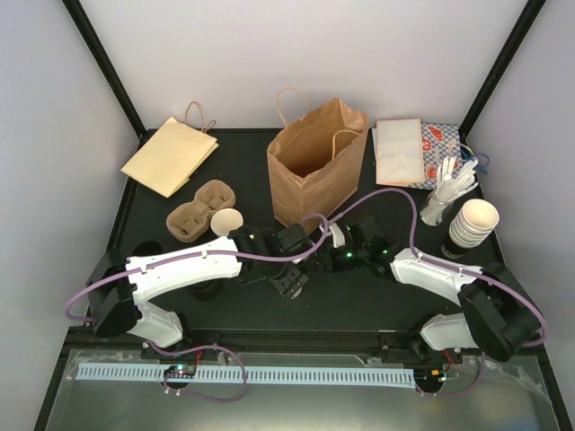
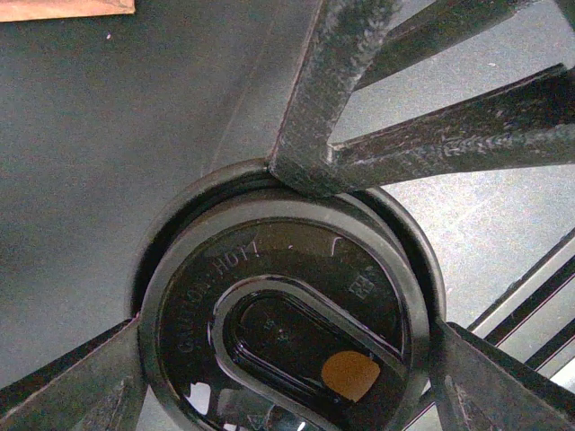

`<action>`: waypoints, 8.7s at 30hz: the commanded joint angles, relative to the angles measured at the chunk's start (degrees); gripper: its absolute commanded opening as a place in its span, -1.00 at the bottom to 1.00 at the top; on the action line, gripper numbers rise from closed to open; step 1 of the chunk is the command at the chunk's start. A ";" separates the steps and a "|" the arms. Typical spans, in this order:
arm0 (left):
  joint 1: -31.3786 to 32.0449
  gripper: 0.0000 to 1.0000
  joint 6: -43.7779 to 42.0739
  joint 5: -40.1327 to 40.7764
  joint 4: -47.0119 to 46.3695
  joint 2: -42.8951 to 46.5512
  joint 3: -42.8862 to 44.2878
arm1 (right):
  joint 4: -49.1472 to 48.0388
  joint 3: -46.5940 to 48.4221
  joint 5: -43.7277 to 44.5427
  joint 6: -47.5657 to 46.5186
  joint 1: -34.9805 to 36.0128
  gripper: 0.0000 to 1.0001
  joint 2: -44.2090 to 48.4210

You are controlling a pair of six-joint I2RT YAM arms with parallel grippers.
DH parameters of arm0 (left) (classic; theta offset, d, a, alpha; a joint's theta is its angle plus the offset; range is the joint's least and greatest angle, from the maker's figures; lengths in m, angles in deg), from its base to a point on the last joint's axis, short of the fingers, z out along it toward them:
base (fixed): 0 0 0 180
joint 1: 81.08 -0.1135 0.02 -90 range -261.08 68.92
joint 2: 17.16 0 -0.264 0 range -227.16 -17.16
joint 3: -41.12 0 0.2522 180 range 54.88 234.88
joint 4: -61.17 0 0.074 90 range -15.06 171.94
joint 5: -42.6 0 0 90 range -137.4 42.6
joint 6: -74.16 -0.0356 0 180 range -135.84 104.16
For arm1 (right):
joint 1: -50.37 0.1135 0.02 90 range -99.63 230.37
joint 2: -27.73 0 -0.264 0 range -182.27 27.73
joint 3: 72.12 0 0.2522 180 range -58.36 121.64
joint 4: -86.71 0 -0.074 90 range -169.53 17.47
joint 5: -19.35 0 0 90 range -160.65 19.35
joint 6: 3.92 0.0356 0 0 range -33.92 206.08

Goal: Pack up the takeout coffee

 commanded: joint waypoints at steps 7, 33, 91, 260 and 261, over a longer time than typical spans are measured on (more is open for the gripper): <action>0.06 0.70 0.36 -3.07 -1.10 -1.37 -3.04 | 4.01 -6.99 9.00 -1.37 0.28 -0.08 -5.55; -1.00 0.97 9.85 -2.20 1.33 -0.06 1.69 | 16.19 -1.52 7.20 -5.26 0.14 0.17 18.40; -25.34 -0.17 20.05 -32.45 -27.17 28.40 -31.82 | 45.80 36.15 39.86 -31.92 27.43 0.73 -10.20; -37.83 -0.97 -27.78 -16.36 -4.90 -7.56 41.35 | 66.49 36.47 64.89 -15.87 16.32 0.34 24.17; -37.70 -0.97 -27.82 -16.18 -6.09 -6.34 39.42 | 66.80 36.42 65.96 -15.41 16.32 0.34 24.36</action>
